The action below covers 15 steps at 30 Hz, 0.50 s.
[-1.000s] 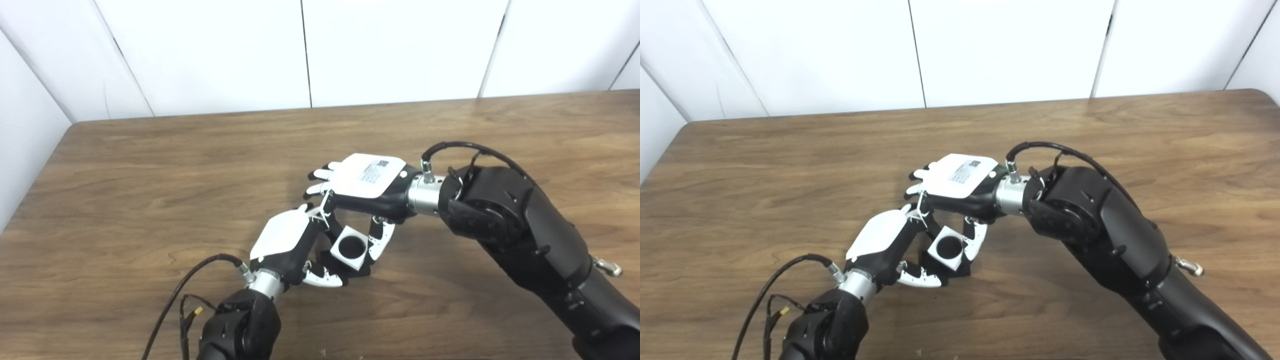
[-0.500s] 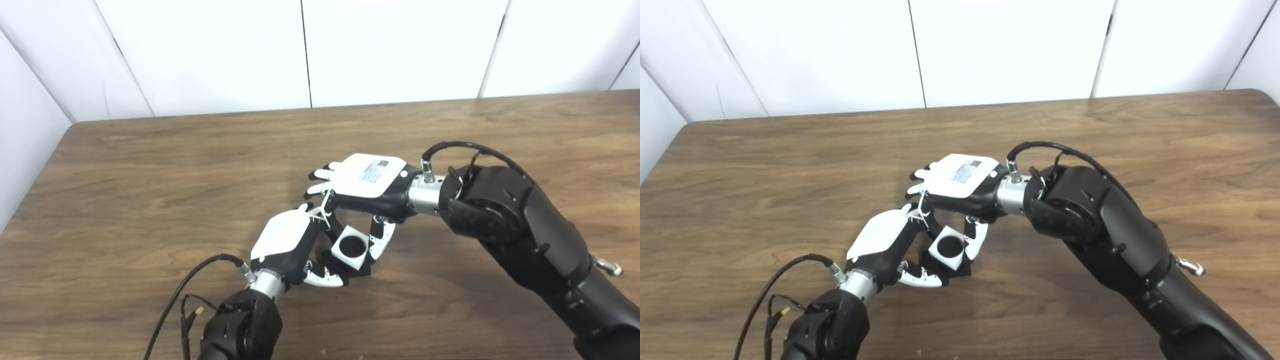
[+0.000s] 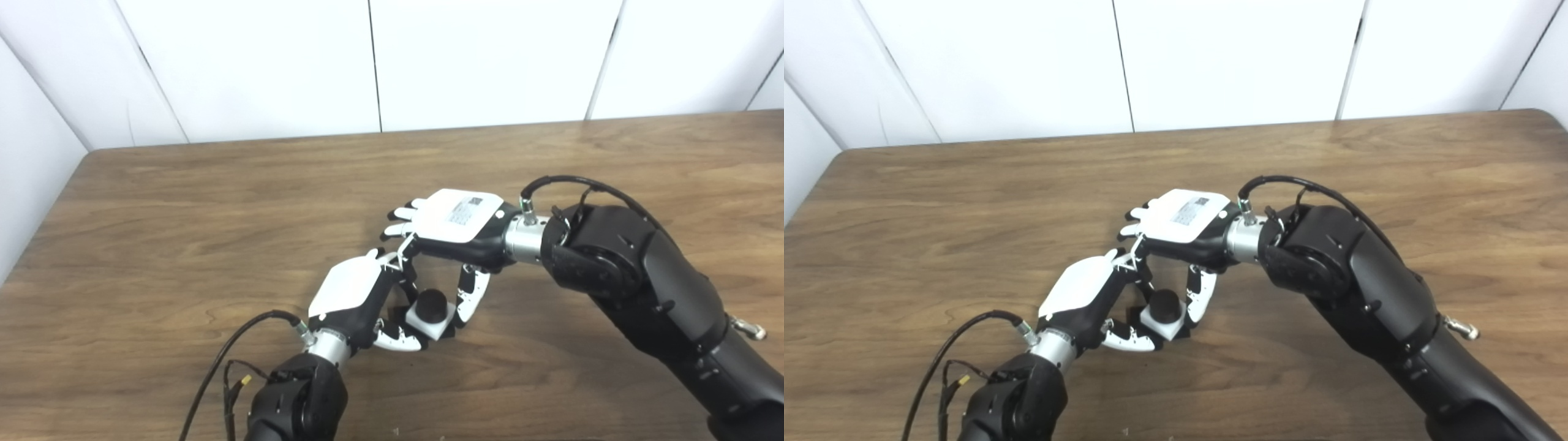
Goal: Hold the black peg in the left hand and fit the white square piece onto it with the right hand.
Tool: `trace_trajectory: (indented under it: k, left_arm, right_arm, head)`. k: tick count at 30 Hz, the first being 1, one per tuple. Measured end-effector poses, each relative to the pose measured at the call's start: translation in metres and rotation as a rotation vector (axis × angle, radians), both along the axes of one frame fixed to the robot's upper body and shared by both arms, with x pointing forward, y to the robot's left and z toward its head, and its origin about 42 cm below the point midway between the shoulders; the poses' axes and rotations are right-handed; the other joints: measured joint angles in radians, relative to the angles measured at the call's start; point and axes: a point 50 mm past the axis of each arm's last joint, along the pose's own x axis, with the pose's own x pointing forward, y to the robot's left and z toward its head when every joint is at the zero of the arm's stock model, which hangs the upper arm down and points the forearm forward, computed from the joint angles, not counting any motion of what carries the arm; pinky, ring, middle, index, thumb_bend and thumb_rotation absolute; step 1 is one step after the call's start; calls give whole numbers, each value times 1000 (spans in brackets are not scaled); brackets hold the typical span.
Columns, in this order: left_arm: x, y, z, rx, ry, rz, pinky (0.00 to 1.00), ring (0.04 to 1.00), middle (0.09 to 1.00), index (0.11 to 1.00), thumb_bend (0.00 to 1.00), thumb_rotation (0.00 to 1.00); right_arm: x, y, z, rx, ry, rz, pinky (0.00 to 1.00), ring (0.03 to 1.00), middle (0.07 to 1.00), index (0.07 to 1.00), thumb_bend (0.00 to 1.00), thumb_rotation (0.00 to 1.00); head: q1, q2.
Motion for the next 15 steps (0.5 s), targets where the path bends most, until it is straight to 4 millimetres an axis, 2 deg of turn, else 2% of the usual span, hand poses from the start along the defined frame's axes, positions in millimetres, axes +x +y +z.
trace_trajectory:
  k: [15]
  left_arm:
    - [0, 0, 0, -6, 2, 6, 992, 1000, 934, 491, 516, 64]
  right_arm:
    - [1, -2, 1, 4, 0, -7, 1000, 1000, 943, 646, 960, 310]
  head:
    - [2, 0]
